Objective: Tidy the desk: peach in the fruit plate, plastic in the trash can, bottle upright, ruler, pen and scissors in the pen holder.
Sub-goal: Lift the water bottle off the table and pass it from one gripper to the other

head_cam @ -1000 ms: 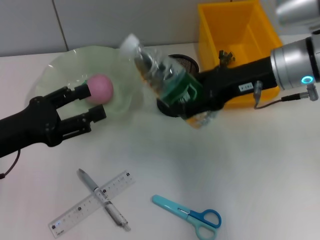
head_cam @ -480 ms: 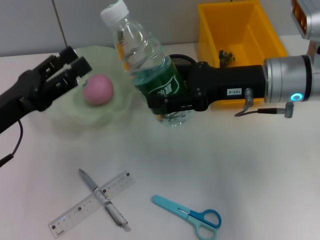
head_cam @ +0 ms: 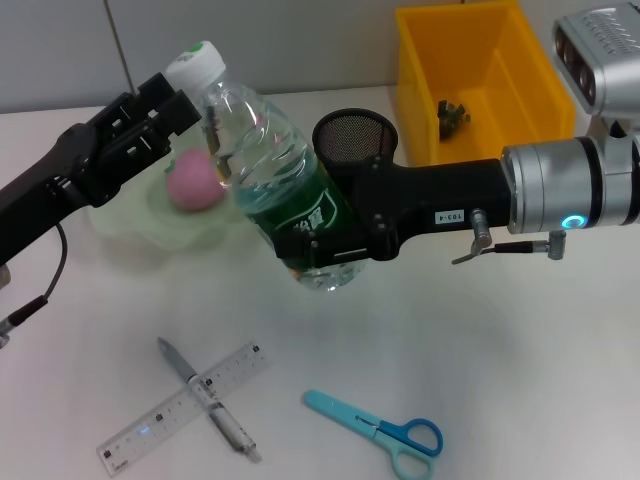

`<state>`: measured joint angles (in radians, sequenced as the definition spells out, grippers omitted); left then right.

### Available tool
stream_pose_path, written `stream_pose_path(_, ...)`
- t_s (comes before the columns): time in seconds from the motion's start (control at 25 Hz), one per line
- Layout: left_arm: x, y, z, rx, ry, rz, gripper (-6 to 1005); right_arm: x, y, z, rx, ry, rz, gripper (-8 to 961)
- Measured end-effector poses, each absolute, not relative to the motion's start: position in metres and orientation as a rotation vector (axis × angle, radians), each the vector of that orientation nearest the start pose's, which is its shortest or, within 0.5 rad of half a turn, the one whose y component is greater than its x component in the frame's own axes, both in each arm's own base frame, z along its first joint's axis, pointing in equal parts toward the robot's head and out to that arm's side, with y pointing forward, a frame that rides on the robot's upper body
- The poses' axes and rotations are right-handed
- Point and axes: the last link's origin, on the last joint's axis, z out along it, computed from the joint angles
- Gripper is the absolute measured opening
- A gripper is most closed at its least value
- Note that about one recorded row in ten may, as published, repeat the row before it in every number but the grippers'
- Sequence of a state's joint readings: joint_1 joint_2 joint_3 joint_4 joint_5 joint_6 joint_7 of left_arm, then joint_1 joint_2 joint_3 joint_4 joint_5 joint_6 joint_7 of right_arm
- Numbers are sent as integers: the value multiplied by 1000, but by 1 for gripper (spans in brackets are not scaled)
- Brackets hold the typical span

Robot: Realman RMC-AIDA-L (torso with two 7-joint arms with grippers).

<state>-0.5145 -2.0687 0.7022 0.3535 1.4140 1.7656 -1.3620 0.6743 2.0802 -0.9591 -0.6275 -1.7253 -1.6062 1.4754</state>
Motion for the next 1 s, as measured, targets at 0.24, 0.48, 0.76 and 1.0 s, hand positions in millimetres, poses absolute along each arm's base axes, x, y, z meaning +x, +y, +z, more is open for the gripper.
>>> stream_pose_path(0.24,-229,314,15,-2334,-767,-1618,808,169,347,-27,-2964,449,941,770)
stream_pose_path(0.48,-227,312,14,-2339,-761,-1634,808,167,347,-29,-2976,437,931,769)
stream_pose_path(0.76,-226,311,13,-2350,-751,-1641,807,167,346,-31,-2977,437,936,769)
stream_pose_path(1.0,-225,308,9,-2347,-762,-1655,807,167,346,-36,-2976,438,950,769)
